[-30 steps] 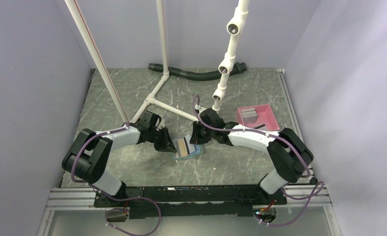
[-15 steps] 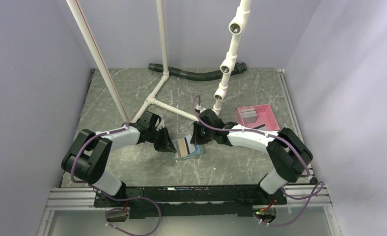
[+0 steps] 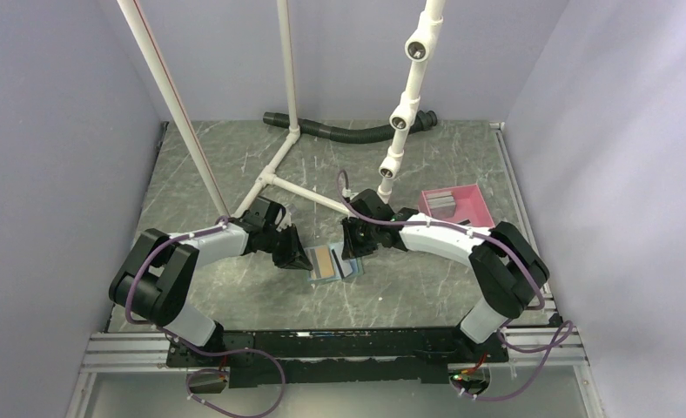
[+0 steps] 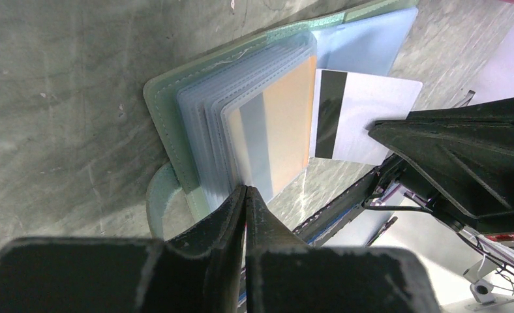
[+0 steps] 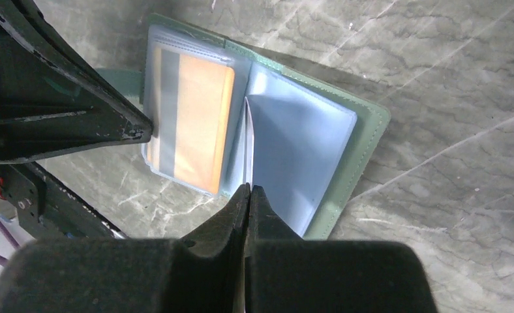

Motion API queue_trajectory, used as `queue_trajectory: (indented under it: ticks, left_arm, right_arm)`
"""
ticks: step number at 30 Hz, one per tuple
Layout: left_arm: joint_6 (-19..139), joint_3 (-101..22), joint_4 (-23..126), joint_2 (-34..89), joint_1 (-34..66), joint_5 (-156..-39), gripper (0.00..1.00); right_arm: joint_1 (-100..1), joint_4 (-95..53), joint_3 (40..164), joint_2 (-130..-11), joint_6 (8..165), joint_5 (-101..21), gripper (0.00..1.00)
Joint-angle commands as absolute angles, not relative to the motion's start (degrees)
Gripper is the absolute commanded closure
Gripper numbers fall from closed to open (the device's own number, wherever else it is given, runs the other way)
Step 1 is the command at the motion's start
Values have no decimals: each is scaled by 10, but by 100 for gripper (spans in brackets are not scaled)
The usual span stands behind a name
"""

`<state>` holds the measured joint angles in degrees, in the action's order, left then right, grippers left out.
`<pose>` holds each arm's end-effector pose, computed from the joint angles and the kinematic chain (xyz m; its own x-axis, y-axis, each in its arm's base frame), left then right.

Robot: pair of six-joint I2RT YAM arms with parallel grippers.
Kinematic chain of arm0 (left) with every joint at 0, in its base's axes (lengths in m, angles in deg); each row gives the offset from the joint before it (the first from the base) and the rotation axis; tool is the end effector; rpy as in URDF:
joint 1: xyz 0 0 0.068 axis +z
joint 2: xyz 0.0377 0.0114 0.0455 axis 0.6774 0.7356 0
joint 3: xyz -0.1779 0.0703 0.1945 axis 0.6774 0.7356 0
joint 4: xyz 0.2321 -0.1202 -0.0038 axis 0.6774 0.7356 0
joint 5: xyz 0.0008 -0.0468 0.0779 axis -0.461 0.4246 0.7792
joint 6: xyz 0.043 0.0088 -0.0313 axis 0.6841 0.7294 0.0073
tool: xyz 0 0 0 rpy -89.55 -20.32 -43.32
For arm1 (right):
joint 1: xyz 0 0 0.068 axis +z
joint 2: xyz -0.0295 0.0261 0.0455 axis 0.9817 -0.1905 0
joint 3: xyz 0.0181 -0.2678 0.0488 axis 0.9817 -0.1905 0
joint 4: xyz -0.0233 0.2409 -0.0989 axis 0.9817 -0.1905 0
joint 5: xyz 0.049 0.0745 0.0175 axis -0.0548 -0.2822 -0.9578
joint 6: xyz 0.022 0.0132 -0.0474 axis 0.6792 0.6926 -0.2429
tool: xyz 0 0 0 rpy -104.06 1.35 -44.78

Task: Put the credit cards into the card holder
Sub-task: Insert the credit card into the card holder.

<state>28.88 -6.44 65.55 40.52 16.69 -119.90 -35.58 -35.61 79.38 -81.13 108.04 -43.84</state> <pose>0.2335 -0.1337 0.1415 -0.9838 -0.1698 -0.0580 -0.0905 0.7485 -0.6570 0.2282 0.2258 0.1833 -0.8791 -0.1874 -0.4383 -0.3855 0.8204 0.4224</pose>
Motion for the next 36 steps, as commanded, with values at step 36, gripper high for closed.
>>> queue_trajectory:
  ticks: [36]
  left_arm:
    - [316, -52, 688, 397, 170, -1166, 87]
  right_arm:
    - [-376, -522, 917, -885, 963, -529, 100]
